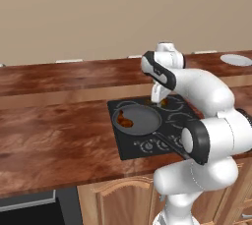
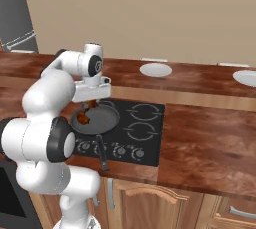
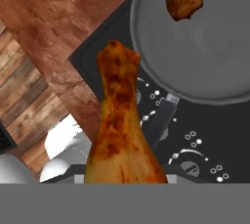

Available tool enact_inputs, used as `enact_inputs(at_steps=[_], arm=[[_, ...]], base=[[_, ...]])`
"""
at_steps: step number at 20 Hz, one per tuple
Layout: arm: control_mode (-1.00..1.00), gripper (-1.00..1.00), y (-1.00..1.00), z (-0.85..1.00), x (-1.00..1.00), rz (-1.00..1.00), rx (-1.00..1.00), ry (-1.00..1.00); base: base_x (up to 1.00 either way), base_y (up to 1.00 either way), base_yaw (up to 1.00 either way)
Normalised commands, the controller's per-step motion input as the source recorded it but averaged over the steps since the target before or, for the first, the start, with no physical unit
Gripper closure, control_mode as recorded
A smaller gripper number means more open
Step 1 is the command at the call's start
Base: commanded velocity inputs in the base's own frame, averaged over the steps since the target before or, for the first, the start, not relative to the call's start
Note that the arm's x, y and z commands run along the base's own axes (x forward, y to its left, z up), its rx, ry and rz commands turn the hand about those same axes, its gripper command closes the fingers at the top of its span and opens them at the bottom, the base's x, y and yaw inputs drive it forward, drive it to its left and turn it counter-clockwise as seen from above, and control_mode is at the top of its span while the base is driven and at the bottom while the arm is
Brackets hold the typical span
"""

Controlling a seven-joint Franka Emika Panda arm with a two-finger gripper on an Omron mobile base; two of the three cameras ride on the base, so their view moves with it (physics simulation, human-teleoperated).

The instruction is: Take the chicken drumsticks from the pan and place one on each plate on the dining counter.

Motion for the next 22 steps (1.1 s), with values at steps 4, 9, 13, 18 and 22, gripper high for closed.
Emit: enact_inputs(at_steps=[4, 9, 13, 18, 22], arm=[[-1.00, 1.00, -0.01, 0.05, -0.11, 0.00, 0.00, 0.07], [-1.00, 1.00, 0.00, 0.00, -0.01, 0.00, 0.00, 0.00], [1.00, 1.00, 0.00, 0.00, 0.00, 0.00, 0.00, 0.00], [1.00, 1.00, 0.00, 0.00, 0.00, 0.00, 0.00, 0.00], [1.00, 1.00, 0.00, 0.00, 0.00, 0.00, 0.00, 0.00]], base=[[0.00, 0.00, 0.00], [0.00, 0.00, 0.00], [-0.42, -0.14, -0.09], [-0.59, -0.45, -0.33], [-0.50, -0.68, -0.24]])
